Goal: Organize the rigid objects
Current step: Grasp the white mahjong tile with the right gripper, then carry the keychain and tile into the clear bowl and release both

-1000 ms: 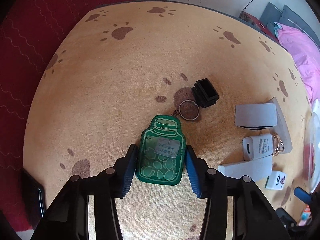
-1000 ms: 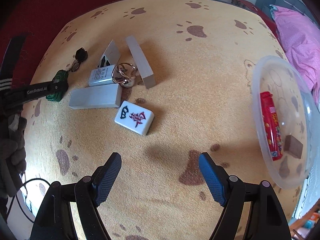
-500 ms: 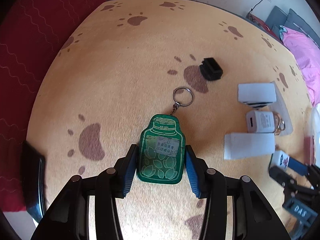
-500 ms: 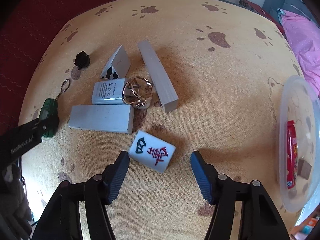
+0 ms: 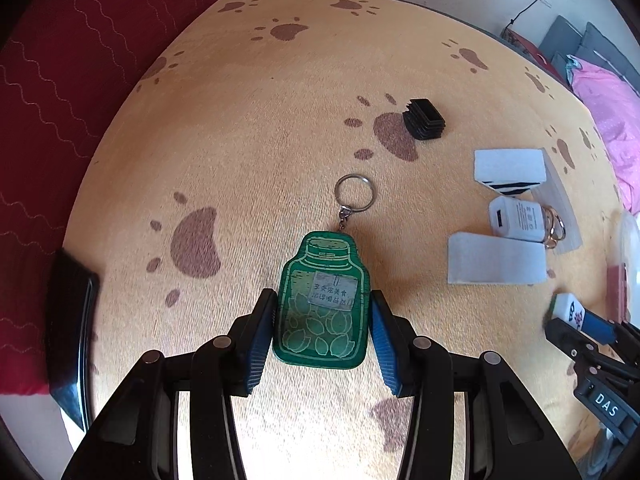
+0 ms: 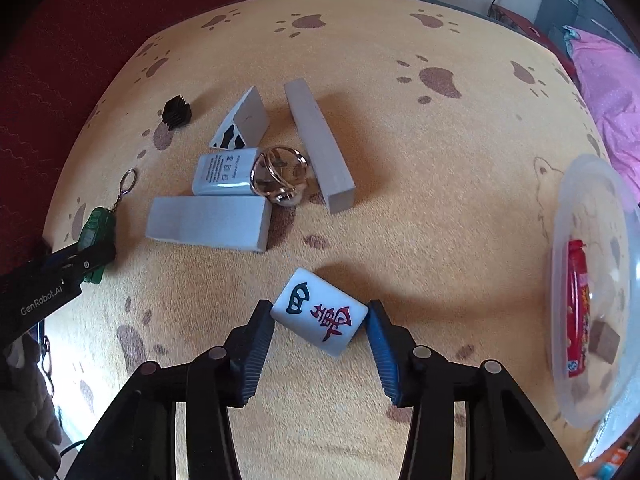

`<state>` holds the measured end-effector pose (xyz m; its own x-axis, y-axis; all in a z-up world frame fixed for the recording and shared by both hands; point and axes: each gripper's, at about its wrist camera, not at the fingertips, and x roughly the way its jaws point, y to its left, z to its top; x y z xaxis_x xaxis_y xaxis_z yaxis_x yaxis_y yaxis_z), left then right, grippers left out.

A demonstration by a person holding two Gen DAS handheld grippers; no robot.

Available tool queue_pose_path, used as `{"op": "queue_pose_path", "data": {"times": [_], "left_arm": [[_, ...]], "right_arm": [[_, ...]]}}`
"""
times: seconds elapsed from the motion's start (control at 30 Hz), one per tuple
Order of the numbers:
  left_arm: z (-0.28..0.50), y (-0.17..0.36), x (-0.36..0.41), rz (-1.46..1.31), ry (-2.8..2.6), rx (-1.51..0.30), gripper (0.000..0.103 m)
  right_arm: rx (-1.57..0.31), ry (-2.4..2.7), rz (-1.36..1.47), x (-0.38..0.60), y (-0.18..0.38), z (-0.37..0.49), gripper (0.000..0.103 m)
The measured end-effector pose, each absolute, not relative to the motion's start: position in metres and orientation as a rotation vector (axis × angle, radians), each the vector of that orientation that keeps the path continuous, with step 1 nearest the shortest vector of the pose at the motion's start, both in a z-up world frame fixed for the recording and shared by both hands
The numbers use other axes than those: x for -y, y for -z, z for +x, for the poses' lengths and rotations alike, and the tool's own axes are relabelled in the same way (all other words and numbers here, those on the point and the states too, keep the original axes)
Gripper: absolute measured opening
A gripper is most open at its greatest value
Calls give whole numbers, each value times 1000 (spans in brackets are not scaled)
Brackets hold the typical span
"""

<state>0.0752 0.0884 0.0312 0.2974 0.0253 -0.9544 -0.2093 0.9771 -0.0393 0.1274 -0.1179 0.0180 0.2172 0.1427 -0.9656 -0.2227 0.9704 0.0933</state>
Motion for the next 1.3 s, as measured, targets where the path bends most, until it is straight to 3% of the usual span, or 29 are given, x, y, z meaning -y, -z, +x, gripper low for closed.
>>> {"op": "queue_pose_path", "data": {"times": [0.73, 1.3], "left_arm": [[44, -50, -63, -192, -171, -1253, 45], [35, -75, -13, -160, -139, -1222, 45]], "right_arm": [[-1238, -142, 76, 236, -67, 88, 50], [-1202, 28, 156, 342, -70, 84, 50]]}}
